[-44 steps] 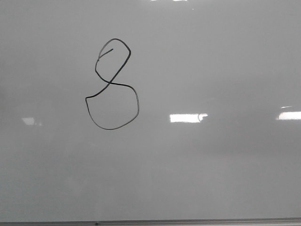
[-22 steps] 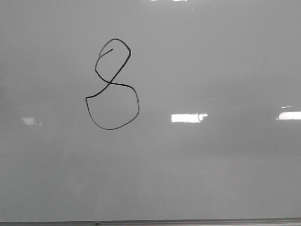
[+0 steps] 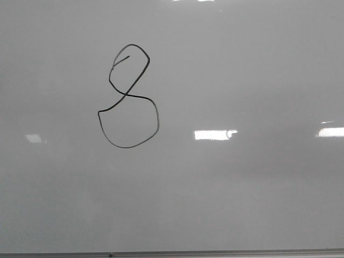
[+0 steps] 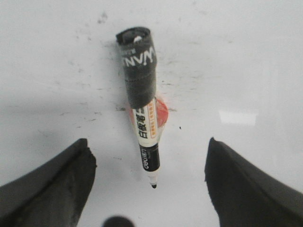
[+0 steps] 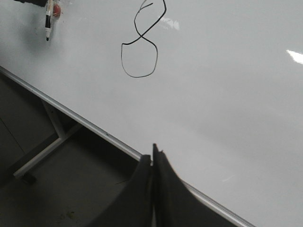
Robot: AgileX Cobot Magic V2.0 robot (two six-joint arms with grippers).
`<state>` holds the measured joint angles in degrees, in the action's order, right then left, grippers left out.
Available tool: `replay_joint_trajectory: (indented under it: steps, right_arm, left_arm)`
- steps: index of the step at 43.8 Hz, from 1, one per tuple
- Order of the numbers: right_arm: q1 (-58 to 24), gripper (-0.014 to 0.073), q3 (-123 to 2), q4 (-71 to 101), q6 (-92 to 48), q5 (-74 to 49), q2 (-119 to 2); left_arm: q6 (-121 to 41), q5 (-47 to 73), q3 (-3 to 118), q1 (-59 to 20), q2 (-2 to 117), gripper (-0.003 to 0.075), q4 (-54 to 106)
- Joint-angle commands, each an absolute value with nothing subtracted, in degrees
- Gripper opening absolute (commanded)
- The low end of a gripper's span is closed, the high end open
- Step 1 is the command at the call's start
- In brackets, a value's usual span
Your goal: Write number 8 on whiteboard
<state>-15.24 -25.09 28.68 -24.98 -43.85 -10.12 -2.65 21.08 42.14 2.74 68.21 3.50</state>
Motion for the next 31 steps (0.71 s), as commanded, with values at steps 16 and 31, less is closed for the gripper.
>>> replay_joint_trajectory:
  steps: [16, 31]
  right_arm:
    - [-14.97, -0.0062, -26.40, 29.74, -25.01, -40.04, -10.84]
    - [-14.97, -0.0062, -26.40, 29.74, -25.01, -40.04, -10.84]
  left_arm:
    - [-2.15, 18.28, 30.59, -5.67, 36.86, -0.0020, 5.78]
    - [-2.15, 17.42, 30.61, -7.41, 28.27, -0.0021, 5.91]
